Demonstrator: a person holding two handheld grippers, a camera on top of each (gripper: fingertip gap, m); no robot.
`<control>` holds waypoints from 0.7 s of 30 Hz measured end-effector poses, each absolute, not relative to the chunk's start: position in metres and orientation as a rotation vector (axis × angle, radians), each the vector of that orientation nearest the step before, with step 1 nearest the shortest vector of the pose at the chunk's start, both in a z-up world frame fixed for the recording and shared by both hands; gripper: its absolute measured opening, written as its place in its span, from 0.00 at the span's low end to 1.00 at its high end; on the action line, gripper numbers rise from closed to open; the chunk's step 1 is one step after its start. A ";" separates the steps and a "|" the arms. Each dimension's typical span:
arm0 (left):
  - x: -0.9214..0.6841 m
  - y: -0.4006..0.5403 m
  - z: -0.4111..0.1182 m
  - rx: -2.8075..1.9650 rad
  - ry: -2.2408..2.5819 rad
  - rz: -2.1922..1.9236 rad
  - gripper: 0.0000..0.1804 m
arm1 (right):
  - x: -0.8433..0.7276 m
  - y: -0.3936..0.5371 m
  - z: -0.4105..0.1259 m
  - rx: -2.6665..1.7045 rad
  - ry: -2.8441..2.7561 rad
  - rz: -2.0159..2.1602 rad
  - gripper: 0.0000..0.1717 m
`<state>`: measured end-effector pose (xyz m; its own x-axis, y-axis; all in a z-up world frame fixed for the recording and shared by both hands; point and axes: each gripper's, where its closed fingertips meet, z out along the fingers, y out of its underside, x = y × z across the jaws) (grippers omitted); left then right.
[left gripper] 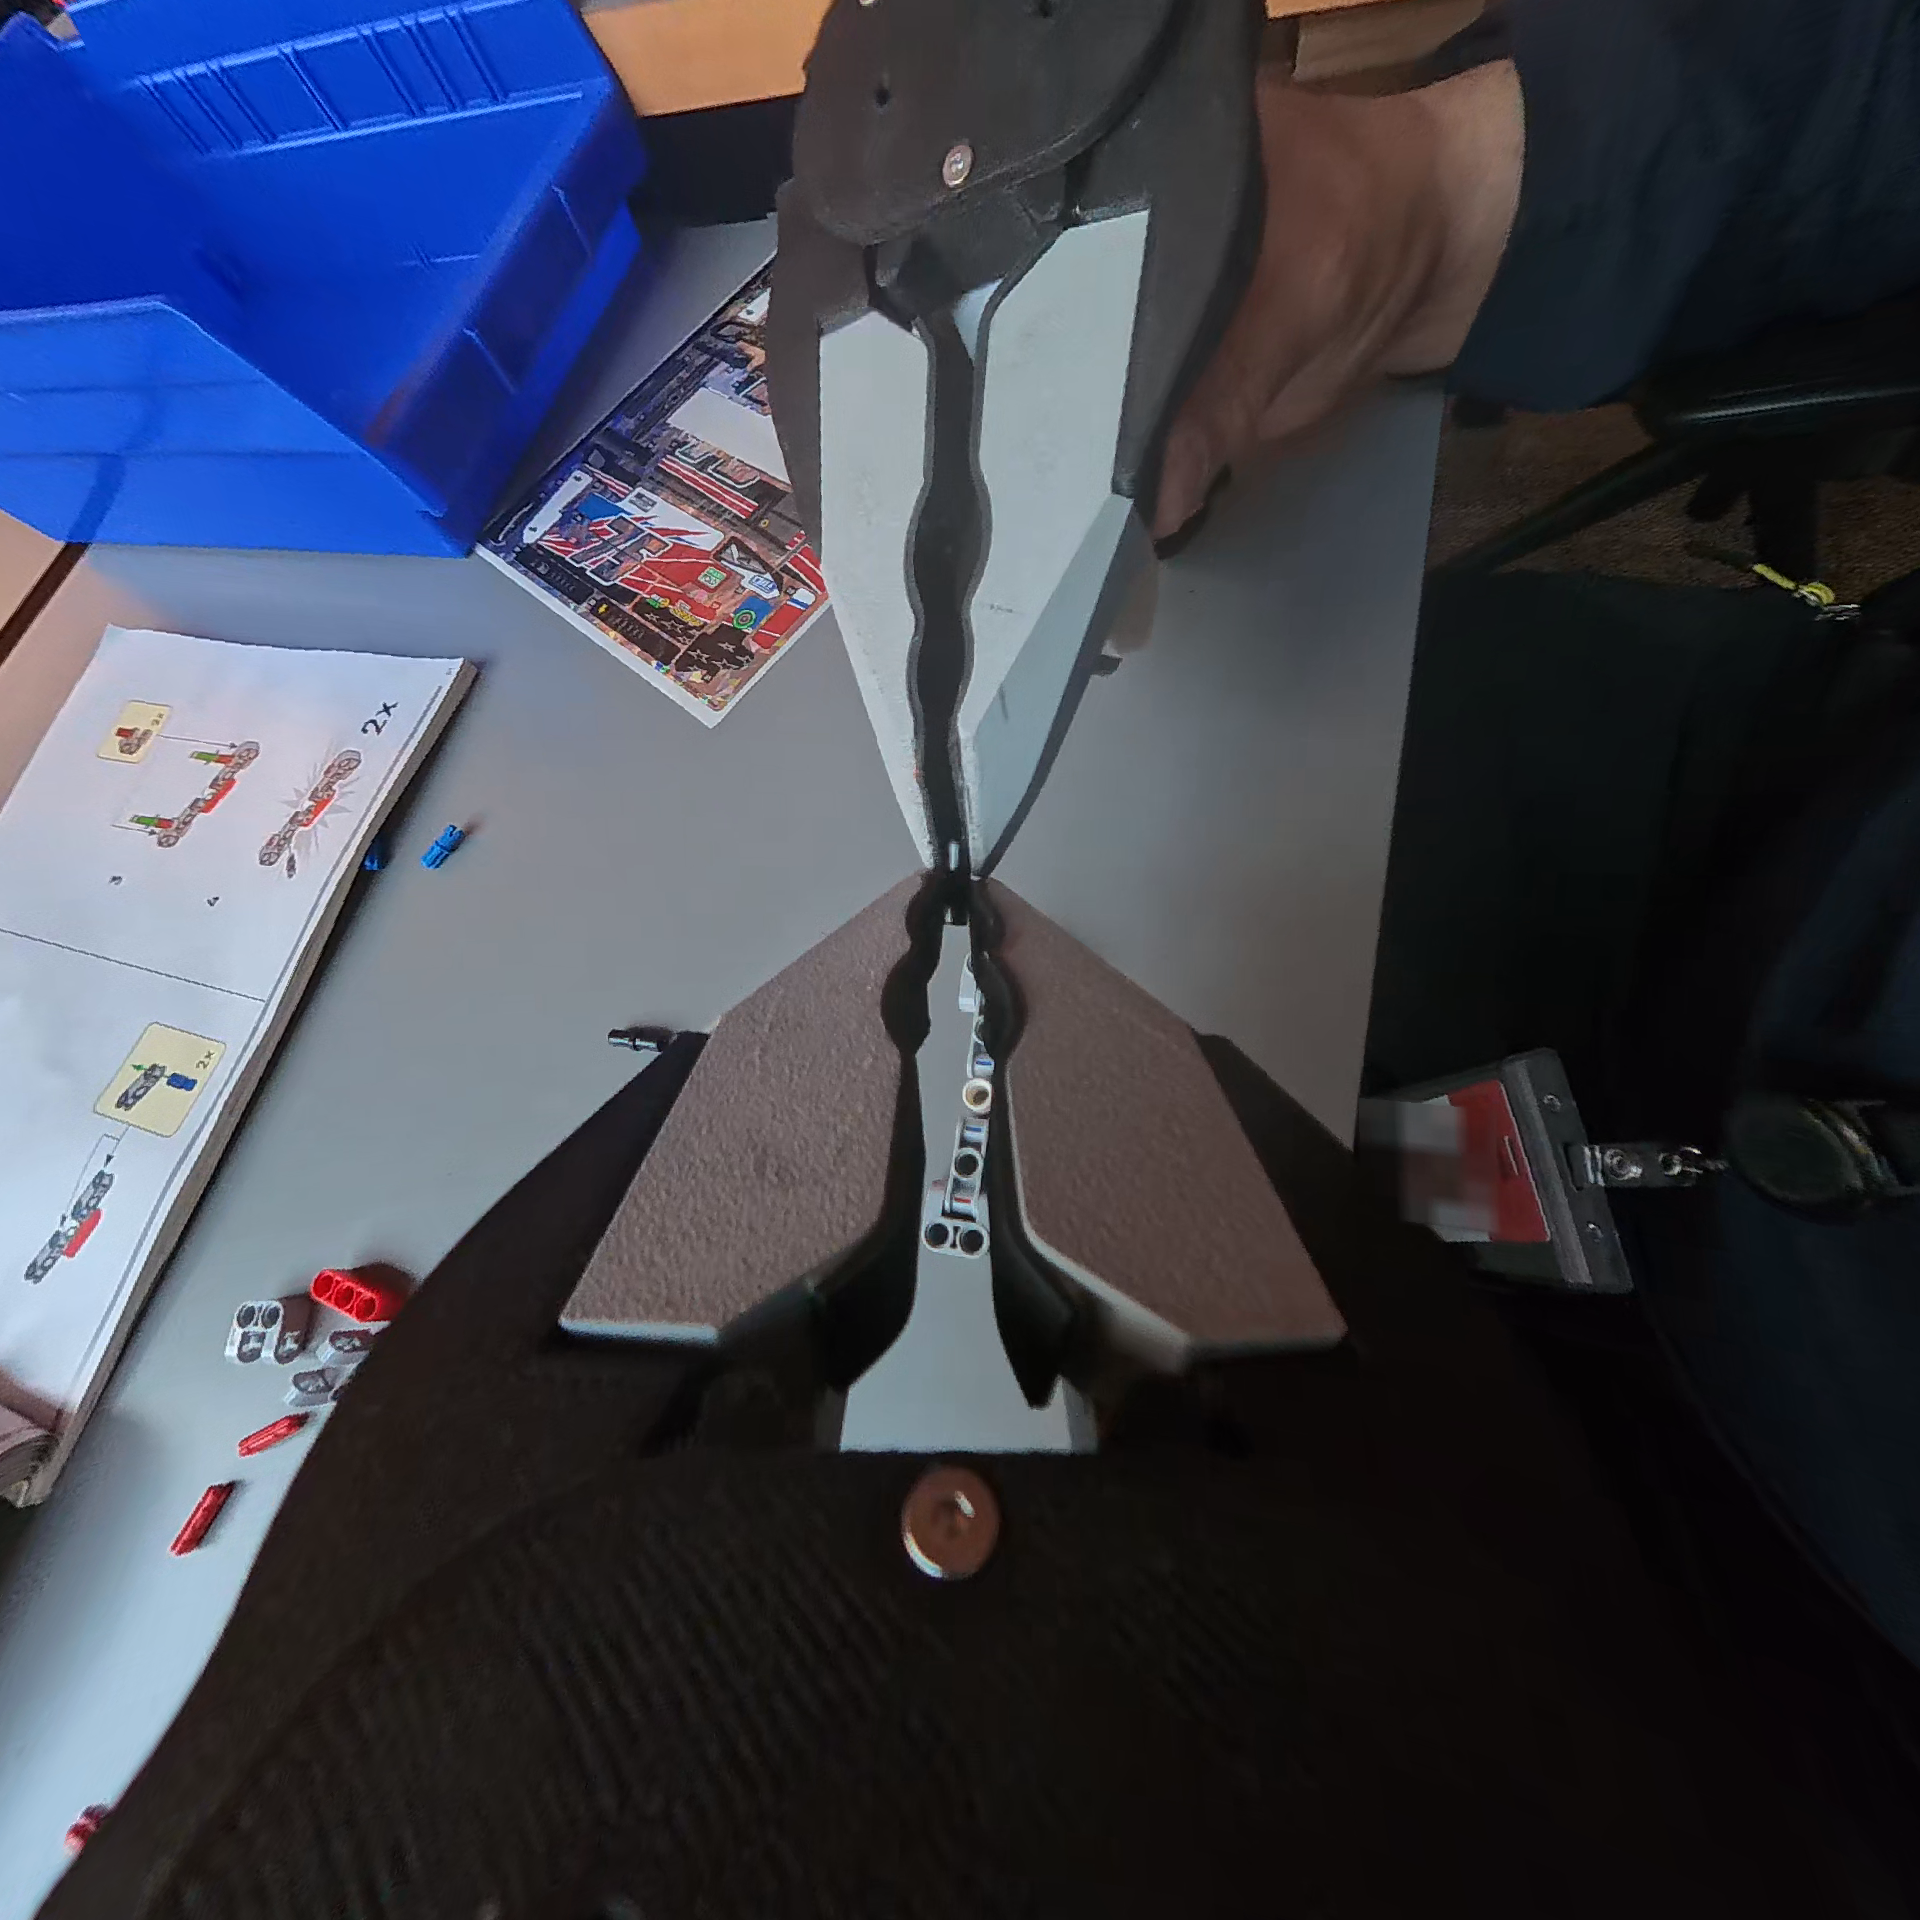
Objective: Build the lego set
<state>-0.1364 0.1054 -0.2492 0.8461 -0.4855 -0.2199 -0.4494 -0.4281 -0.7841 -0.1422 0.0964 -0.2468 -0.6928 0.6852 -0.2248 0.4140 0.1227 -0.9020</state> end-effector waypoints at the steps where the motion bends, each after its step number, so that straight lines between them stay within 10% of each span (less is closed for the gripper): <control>1: -0.137 0.105 -0.250 -2.086 0.683 -0.044 0.01 | -0.142 0.097 -0.248 -1.091 -2.154 1.603 0.00; 10: -0.151 0.085 -0.275 -2.303 0.631 -0.164 0.15 | -0.136 0.110 -0.261 -1.159 -2.228 1.428 0.00; 21: -0.118 0.102 -0.306 -2.337 0.744 -0.306 0.08 | -0.101 0.129 -0.265 -1.265 -2.297 1.265 0.00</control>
